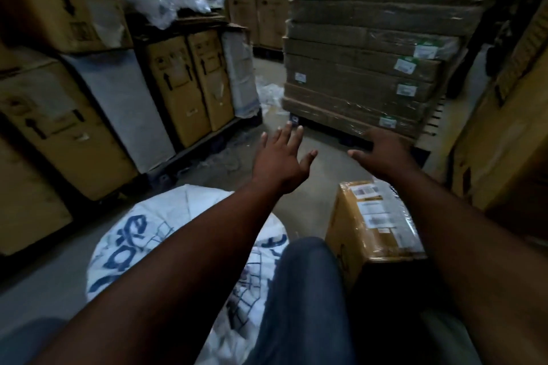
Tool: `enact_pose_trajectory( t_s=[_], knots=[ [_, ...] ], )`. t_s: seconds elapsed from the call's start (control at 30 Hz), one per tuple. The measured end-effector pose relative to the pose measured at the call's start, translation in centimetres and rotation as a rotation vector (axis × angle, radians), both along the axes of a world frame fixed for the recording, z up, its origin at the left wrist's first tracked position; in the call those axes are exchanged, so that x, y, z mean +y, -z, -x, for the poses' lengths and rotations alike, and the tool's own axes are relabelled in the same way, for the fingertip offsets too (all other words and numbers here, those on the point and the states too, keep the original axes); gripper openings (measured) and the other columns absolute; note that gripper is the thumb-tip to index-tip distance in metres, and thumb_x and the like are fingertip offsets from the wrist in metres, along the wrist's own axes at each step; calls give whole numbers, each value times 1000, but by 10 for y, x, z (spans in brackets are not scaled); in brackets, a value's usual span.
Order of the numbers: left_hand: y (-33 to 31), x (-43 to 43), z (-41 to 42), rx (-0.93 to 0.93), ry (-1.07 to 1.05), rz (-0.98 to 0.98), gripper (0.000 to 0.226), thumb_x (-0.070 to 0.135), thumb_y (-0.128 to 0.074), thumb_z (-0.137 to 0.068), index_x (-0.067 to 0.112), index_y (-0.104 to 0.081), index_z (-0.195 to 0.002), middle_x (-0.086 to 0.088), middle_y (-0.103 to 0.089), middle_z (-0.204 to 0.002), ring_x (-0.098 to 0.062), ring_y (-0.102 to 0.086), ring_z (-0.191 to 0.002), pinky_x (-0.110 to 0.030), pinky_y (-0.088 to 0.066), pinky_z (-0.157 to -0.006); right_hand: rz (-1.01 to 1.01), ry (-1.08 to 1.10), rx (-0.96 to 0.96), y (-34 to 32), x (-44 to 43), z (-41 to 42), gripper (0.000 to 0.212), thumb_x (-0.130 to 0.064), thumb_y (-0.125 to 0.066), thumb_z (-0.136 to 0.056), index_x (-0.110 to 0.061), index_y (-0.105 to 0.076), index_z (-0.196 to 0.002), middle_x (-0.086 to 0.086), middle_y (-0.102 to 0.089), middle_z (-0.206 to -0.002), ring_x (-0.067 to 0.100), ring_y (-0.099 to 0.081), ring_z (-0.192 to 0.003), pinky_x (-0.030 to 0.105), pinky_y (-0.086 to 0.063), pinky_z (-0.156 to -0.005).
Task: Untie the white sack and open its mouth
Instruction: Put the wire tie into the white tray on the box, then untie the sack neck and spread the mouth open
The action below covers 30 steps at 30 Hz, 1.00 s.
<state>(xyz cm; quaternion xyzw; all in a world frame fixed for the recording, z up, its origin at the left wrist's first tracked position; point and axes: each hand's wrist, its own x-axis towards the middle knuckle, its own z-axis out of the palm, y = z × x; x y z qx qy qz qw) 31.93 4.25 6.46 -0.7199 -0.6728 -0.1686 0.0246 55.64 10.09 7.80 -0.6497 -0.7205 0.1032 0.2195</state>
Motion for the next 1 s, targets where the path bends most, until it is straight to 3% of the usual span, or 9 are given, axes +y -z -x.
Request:
enact_pose_trajectory(
  t_s=[0.2,0.47,0.63,0.7,0.87,1.0],
  knots=[
    [0,-45,110,39,-199,-42,73,66,-28,-103,29,-24,-166,-1,-15,-175,-23,-17,-161,-49,-8,-130,-30,-191,-26,-1,-30,117,83,-56,-76,-83,-21,-46,-152,7,-32,-167,28,-31,-153,45,-31,-122],
    [61,-129,246,31,-371,30,77,67,-23,-99,26,-27,-165,-4,-19,-174,-26,-21,-160,-51,-11,-130,41,-506,-48,69,-91,283,88,-61,-74,-81,-15,-47,-151,12,-31,-167,30,-29,-154,44,-31,-123],
    [146,-180,273,-31,-363,207,94,77,-11,-89,24,-27,-165,-6,-19,-174,-27,-23,-160,-54,-15,-129,331,-485,15,153,-145,333,108,-85,-58,-73,-25,-34,-159,11,-25,-170,28,-21,-157,45,-24,-127],
    [176,-197,269,-73,-296,276,102,84,-15,-85,23,-24,-166,-4,-17,-175,-23,-20,-161,-52,-15,-130,466,-429,74,181,-160,337,114,-92,-46,-70,-24,-31,-160,13,-30,-167,29,-27,-155,43,-25,-126],
    [219,-215,261,-166,-255,378,130,101,-42,-67,21,-19,-167,-3,-19,-174,-20,-19,-161,-46,-14,-131,528,-337,61,218,-165,327,80,-74,-44,-94,-17,-44,-149,23,-55,-145,38,-51,-137,46,-41,-113],
    [215,-206,260,-251,-198,563,133,102,-47,-62,26,-17,-167,-2,-25,-173,-21,-27,-158,-40,-25,-129,453,-388,-47,226,-155,321,65,-69,-30,-100,-15,-65,-110,17,-72,-114,38,-64,-115,44,-48,-95]
  ],
)
